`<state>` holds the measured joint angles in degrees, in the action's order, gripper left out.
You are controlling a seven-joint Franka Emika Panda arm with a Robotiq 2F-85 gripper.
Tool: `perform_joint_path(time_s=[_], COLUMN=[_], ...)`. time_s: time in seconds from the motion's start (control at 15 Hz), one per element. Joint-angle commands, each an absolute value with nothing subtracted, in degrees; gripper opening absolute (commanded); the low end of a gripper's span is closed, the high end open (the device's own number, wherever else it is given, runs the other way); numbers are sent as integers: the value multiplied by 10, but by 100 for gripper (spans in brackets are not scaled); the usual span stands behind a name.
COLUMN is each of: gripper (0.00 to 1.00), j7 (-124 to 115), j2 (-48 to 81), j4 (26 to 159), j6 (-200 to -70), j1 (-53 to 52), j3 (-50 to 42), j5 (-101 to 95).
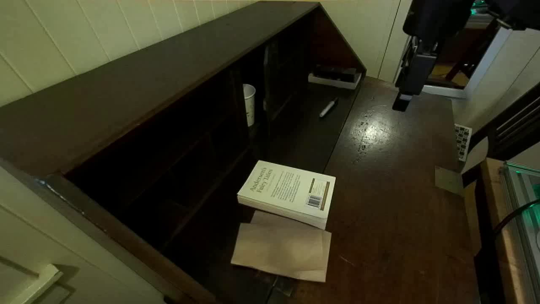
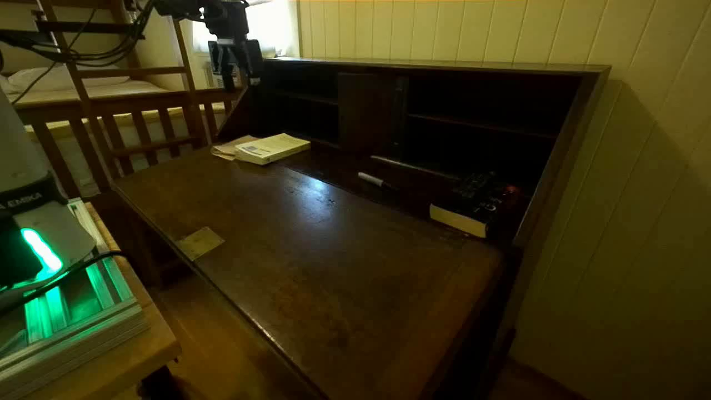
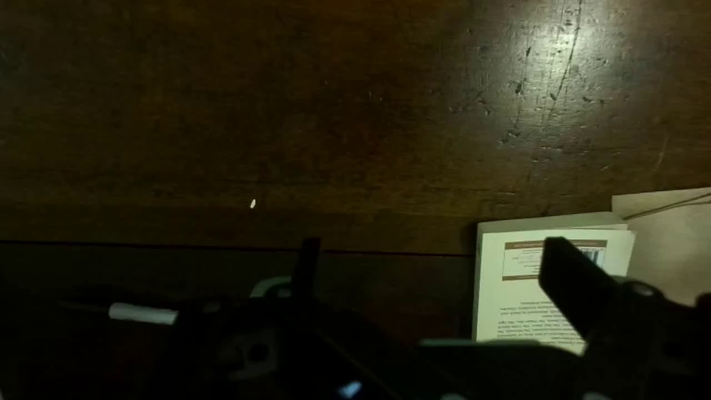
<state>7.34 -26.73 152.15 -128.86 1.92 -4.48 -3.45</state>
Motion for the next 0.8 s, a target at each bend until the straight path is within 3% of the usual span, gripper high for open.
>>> perform_joint_path(time_s=[0.0, 0.73], gripper=[100, 100], j7=[74, 36], j2=[-267, -244], j4=[1521, 1511], j6=[-1287, -1327], j1=[21, 37], j3=[-43, -37], j5=[-33, -46])
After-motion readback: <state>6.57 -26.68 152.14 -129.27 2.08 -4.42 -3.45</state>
